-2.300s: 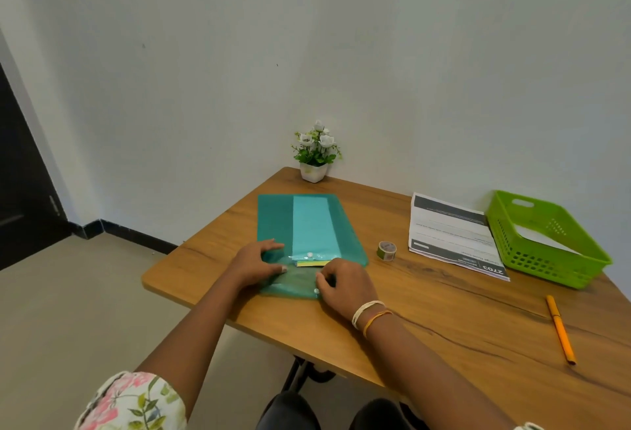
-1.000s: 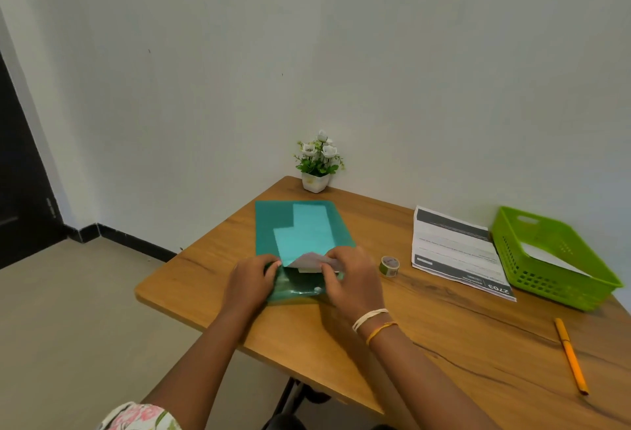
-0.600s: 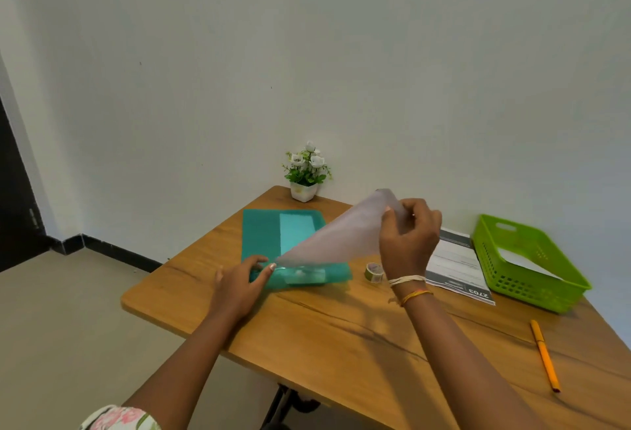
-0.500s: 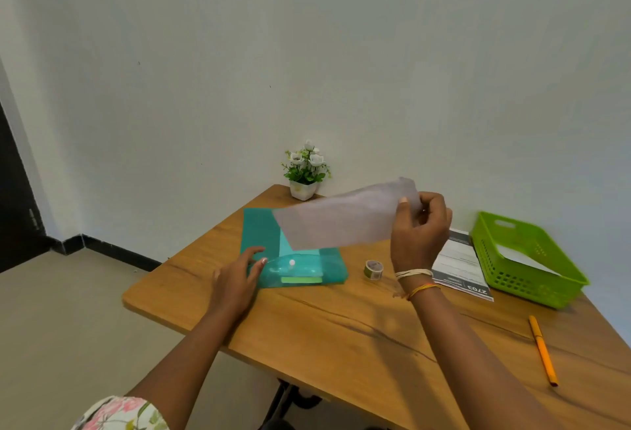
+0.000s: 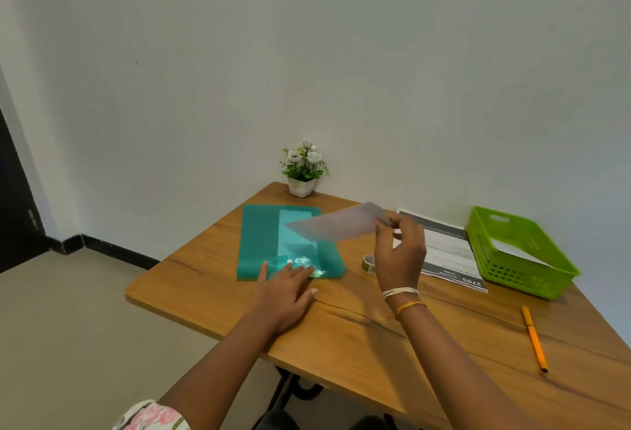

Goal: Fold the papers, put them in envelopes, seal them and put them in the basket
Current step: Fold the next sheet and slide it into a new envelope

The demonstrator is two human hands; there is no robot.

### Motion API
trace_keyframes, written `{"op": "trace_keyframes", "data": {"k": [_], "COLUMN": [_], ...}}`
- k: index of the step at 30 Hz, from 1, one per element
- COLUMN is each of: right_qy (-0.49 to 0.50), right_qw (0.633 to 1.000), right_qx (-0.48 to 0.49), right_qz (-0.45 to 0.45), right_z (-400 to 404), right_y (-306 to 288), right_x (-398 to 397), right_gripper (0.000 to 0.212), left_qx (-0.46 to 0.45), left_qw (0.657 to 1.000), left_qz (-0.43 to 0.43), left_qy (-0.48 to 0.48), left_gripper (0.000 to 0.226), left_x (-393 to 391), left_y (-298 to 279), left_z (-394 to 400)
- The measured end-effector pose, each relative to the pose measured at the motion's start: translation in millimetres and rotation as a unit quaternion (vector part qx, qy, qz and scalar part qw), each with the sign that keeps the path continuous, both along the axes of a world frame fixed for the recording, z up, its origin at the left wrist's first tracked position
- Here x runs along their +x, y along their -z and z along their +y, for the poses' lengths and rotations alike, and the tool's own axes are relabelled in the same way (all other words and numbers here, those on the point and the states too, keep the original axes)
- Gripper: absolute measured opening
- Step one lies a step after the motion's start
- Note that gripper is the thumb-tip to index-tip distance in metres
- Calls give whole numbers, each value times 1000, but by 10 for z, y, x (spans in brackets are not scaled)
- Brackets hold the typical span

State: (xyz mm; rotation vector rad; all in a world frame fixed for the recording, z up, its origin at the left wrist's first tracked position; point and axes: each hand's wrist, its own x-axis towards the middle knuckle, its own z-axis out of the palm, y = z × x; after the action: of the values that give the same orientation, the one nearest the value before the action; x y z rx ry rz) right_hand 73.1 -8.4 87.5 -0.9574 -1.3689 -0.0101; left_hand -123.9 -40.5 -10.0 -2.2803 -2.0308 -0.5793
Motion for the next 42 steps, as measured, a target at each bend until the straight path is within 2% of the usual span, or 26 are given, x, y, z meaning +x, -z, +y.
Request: {"op": "trace_keyframes", "data": {"k": [3,7,9,12,14,18,20,23,26,29,31,35,37,39,42], "right_qy": [-49,-95,-106,-116,-114,-115,-129,-125,-120,-78,-4,86,68,47,77], "right_qw": [995,973,954,907,885,885,877,882,888,904,920,911,893,863,830], "right_qx": [-18,-128,-190,-308,-362,-381,-389,-398,-412,-394,-360,-361,-388,-432,-447], "right_qz": [-90,-169,-205,-262,-271,-242,-252,-220,-164,-145,-153,-178,-217,-258,-324], "right_z": [-108,-150,-147,-150,-127,-71,-60,-37,12,113,201,486,706,906,1073], "right_y": [158,501,634,755,801,825,831,854,870,847,785,600,574,605,698], "right_x": [24,144,234,370,470,603,613,623,652,729,781,800,775,726,682], "right_gripper": [9,16,17,20,21,25,30,39,44,39,31,20,22,38,28], "left_qx": [0,-15,-30,-32,-17,63,99,117,76,20,-9,16,8,-8,-12], "left_qw": [998,990,987,983,980,969,968,985,995,992,990,989,990,992,992], "left_qz": [34,51,32,29,21,-36,-73,-79,-65,-88,-101,-104,-107,-106,-107], "left_qy": [-59,-131,-152,-180,-199,-236,-218,-101,24,91,101,101,91,74,63], "left_gripper": [76,66,58,56,54,51,49,42,45,39,34,32,36,40,42], "left_x": [-4,-203,-255,-265,-239,-53,140,519,833,965,961,936,937,935,931], "left_y": [-6,8,18,16,6,-40,-58,-55,-36,-24,-35,-7,29,64,90], "left_z": [21,40,54,62,67,51,57,96,157,275,305,314,351,390,405]}}
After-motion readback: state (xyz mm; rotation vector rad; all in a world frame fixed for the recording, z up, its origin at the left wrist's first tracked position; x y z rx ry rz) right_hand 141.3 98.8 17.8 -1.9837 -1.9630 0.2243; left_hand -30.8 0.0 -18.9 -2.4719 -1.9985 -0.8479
